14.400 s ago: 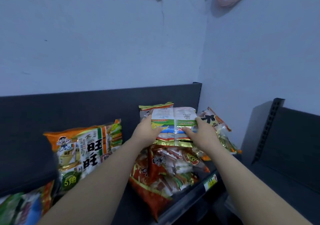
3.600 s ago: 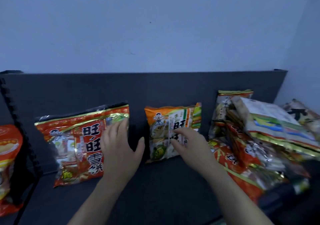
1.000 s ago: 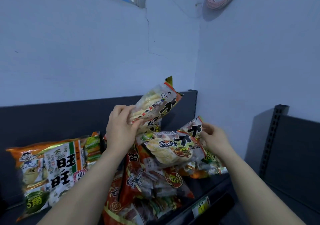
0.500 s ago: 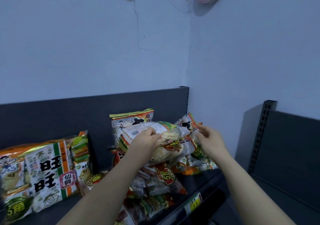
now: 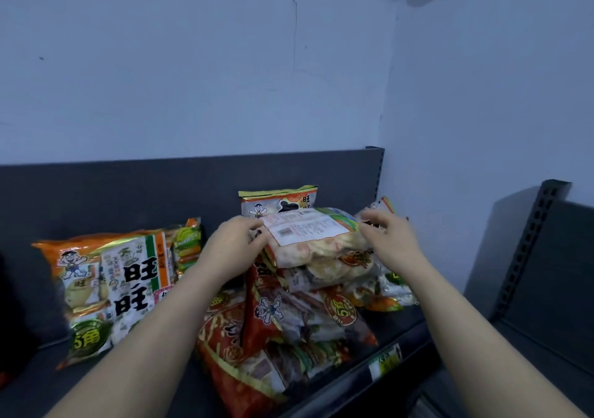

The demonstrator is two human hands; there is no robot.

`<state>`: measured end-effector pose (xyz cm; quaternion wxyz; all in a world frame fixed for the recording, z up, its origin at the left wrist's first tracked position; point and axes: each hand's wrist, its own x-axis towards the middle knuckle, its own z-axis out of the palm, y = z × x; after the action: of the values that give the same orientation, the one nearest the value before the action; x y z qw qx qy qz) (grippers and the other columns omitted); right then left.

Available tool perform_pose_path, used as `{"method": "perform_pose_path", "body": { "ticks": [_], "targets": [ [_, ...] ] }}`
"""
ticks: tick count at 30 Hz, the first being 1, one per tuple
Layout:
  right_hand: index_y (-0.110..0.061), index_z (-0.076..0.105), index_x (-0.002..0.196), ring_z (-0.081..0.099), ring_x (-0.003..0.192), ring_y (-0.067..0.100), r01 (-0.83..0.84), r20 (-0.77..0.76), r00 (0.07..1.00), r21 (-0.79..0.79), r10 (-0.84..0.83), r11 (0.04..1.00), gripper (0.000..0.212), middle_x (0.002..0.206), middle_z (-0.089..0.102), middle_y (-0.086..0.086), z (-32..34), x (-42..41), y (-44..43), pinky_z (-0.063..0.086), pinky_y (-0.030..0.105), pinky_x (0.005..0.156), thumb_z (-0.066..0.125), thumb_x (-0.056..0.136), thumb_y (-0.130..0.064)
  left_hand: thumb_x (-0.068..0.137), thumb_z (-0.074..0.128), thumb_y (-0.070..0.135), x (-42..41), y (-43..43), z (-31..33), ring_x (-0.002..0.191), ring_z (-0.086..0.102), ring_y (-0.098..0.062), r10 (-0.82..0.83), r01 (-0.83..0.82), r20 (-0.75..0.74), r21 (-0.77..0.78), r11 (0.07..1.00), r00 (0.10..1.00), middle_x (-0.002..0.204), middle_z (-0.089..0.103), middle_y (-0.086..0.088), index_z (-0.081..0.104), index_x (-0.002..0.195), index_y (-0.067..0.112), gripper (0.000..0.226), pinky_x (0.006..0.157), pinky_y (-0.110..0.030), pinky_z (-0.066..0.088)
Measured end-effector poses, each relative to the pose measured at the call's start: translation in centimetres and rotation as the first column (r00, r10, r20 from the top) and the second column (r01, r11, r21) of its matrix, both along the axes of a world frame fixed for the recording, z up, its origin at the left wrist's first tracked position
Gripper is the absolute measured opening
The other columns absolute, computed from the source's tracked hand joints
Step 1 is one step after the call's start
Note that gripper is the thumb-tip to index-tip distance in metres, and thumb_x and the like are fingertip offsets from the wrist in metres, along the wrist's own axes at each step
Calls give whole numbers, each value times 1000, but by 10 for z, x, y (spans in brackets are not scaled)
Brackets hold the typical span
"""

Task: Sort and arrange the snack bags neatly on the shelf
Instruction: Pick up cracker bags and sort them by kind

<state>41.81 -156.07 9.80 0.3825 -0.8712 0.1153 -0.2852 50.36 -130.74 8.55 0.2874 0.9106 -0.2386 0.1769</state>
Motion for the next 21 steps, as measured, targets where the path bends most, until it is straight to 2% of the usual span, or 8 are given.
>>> {"method": "perform_pose_path", "body": {
  "ticks": [4,6,8,10,12,13,18,21],
  "targets": [
    [-18,62,128,52,122,12,-6,4,1000,-46,7,999,38,130,60,-5,-16,-18,21,40,29,101,62,90,-22,92,62,37,-19,21,-21,103,59,-16,-23,21,-40,-61,998,999,112,62,2,66,118,21,31,87,-31,49],
    [-17,61,128,55,110,6,7,11,1000,-88,-6,996,38,127,61,-6,-30,-28,32,39,16,89,65,90,-22,90,63,44,-31,27,-35,107,57,-13,-22,18,-58,-69,997,998,117,60,4,61,127,25,42,87,-29,48],
    [-20,60,129,55,94,-1,-3,-12,1000,-104,1,995,40,123,59,-9,-46,-37,42,36,9,79,67,89,-25,84,63,57,-43,29,-50,111,56,-14,-9,2,-164,-43,999,986,125,57,5,52,137,27,61,90,-30,48],
    [-28,53,135,53,109,7,-5,-56,998,-143,-3,990,50,135,52,-3,-61,-42,52,39,18,90,68,88,-34,77,65,66,-55,28,-65,114,56,-14,-20,17,-314,-15,1000,949,129,56,8,46,138,27,75,92,-31,49],
    [-35,42,142,39,134,19,-26,-110,994,-187,6,982,59,152,34,1,-68,-44,64,35,36,110,67,88,-38,71,72,64,-59,25,-77,107,60,-11,-64,58,-408,-29,998,911,120,62,13,51,126,31,67,89,-32,51],
    [-39,38,144,34,139,22,-51,-123,992,-199,27,979,61,157,24,2,-68,-43,71,32,41,114,66,89,-37,71,75,59,-59,23,-82,103,61,-10,-86,65,-428,-64,996,900,115,64,14,54,120,32,60,87,-33,52],
    [-51,20,148,33,140,29,-158,-227,968,-221,107,962,75,163,-9,-3,-62,-29,98,32,48,114,65,91,-35,85,73,25,-52,18,-93,89,63,-9,-103,22,-374,-217,976,922,94,67,11,72,100,20,16,76,-26,50],
    [-48,19,149,35,139,31,-160,-296,950,-178,102,971,79,162,-16,-3,-56,-22,102,37,43,110,68,88,-37,91,65,15,-49,20,-92,94,66,-11,-156,19,-358,-359,933,920,96,71,7,75,99,16,13,83,-28,53]
  ]
}}
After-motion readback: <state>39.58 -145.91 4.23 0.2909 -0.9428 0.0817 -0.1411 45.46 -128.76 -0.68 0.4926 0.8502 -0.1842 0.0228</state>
